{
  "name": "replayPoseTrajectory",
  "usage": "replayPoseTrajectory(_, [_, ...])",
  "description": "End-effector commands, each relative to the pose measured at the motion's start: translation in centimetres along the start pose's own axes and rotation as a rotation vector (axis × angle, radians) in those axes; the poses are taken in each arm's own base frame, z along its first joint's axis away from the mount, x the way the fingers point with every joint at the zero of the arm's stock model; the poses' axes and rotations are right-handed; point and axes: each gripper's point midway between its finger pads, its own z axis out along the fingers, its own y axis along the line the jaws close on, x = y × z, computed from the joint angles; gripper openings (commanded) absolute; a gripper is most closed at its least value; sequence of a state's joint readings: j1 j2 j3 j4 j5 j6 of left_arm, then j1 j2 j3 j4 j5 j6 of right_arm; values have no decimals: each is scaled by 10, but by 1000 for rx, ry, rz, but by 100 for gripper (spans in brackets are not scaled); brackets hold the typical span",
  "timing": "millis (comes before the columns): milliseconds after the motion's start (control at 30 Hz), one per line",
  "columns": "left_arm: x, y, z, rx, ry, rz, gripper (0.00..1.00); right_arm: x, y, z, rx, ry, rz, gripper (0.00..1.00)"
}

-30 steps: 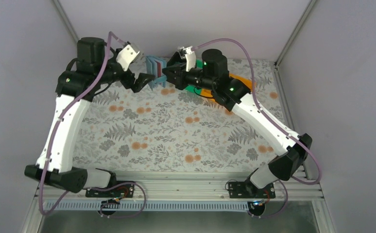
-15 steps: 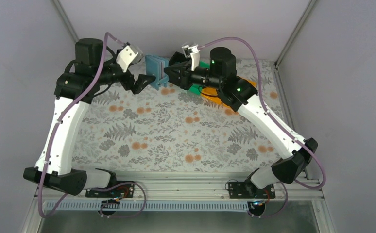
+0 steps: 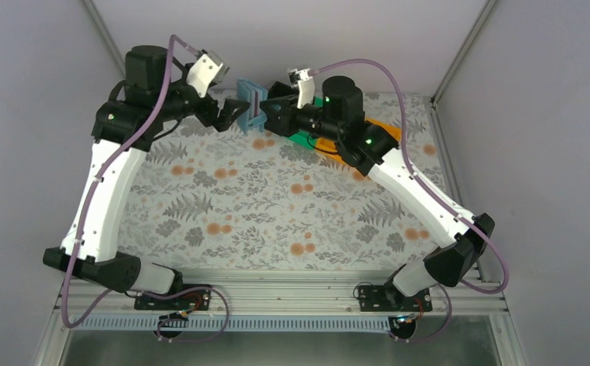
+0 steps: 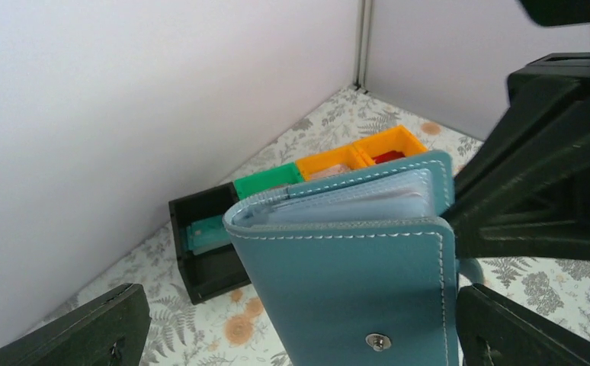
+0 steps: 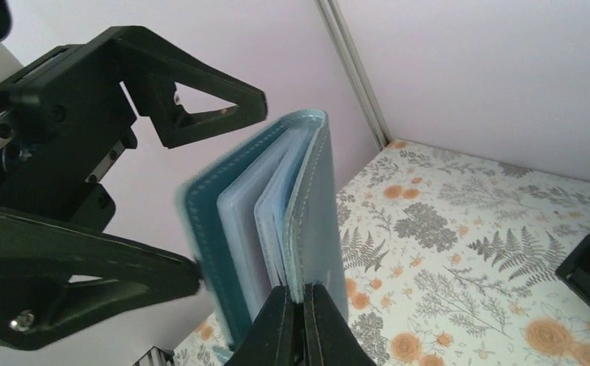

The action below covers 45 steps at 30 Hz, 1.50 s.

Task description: Take the credit cards out of the card holder

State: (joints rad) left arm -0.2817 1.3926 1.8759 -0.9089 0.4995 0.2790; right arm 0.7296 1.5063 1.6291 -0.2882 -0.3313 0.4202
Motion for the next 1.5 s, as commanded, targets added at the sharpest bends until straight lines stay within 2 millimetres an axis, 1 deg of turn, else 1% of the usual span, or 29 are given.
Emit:
replayPoseTrajectory(0, [-2, 2, 11, -25, 28, -13, 100, -14, 7, 0, 37, -45, 4, 4])
replayPoseTrajectory(67, [-3, 4, 14, -46, 41, -11, 100, -12, 7, 3, 45, -40, 5, 4])
replayPoseTrajectory(200, [0, 22, 16, -134, 65, -16, 100, -12, 12, 3, 31, -40, -3, 4])
replayPoseTrajectory(267, [4, 27, 19, -159, 78, -19, 100, -14, 14, 0, 32, -47, -7, 4])
replayPoseTrajectory(400, [10, 28, 24, -153, 100, -29, 100, -18, 15, -6, 47, -59, -15, 4])
replayPoseTrajectory(567, [19, 34, 32, -169, 130, -42, 100, -24, 22, -13, 27, -72, -26, 4])
replayPoseTrajectory(633, [25, 40, 35, -188, 154, -43, 100, -26, 25, -15, 23, -79, -35, 4])
replayPoseTrajectory(700, [32, 50, 34, -228, 181, -48, 100, -29, 31, -20, -3, -86, -45, 4])
replayPoseTrajectory(767, [35, 51, 31, -200, 179, -66, 100, -29, 36, -23, -36, -80, -55, 4])
replayPoseTrajectory(833, [30, 42, 26, -130, 144, -69, 100, -28, 34, -23, -39, -72, -55, 4])
replayPoseTrajectory(900, [23, 28, 19, -55, 100, -50, 100, -28, 31, -22, -44, -71, -57, 4])
replayPoseTrajectory(967, [18, 15, 13, 3, 64, -43, 100, -27, 34, -22, -77, -69, -61, 4])
replayPoseTrajectory(1100, [31, 3, 15, 68, 74, -47, 95, -28, 39, -23, -109, -68, -81, 4])
replayPoseTrajectory(1200, [36, -5, 12, 123, 61, -34, 93, -27, 55, -27, -203, -56, -132, 4])
replayPoseTrajectory(1267, [31, -12, 4, 156, 32, -15, 90, -25, 68, -34, -276, -43, -184, 4])
replayPoseTrajectory(1300, [27, -16, -2, 169, 14, 4, 88, -24, 72, -37, -301, -37, -203, 4])
replayPoseTrajectory(1367, [20, -30, -14, 212, -28, 51, 80, -21, 79, -43, -340, -26, -237, 4])
replayPoseTrajectory(1433, [15, -46, -28, 260, -72, 96, 71, -18, 85, -47, -380, -16, -264, 4])
replayPoseTrajectory(1467, [12, -55, -37, 279, -96, 120, 63, -16, 88, -49, -401, -9, -272, 4])
